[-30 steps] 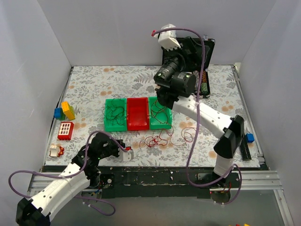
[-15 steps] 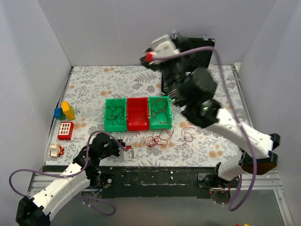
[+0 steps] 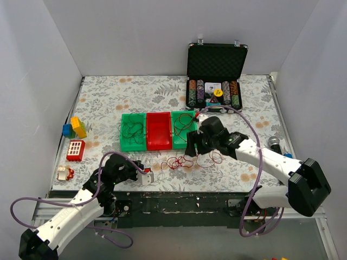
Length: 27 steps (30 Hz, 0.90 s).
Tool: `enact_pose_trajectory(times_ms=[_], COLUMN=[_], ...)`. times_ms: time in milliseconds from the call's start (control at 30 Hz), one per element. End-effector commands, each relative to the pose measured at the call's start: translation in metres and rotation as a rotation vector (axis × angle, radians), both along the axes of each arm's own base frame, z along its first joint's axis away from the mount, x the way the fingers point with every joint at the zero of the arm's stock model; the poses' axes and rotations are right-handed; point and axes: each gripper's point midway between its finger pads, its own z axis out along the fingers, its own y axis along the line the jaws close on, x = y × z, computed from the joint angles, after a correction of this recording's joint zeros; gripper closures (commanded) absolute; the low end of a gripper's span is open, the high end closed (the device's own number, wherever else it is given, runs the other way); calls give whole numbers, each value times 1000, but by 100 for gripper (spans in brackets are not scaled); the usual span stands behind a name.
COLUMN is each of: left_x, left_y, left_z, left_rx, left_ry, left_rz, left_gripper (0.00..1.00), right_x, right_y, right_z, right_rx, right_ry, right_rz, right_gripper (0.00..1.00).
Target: Untangle the cables
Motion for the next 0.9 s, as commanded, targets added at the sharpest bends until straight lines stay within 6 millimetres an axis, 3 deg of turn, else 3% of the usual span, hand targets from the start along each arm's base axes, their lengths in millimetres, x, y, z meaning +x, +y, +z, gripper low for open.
enact_pose_trajectory(times_ms=[0, 133, 267, 500, 867], left_x=[1, 0, 0, 0, 1], left_y=[-3, -3, -2, -3, -2], left_z=[12, 12, 11, 11, 14], left_rx=[-16, -14, -9, -11, -15], left_ry=[-22, -23, -22, -22, -36], left_rz=[-10, -15, -17, -20, -13], left_gripper=[100, 100, 100, 100, 100], right_x=[-23, -32, -33, -31, -21], right_y=[28, 25, 35, 49, 73], right_z=[29, 2, 10, -6, -38], right_rx=[259, 255, 336, 322, 241], right_ry=[105, 162, 146, 161, 179], right_rz=[12, -9, 6, -14, -37], right_gripper=[22, 18, 16, 17, 34])
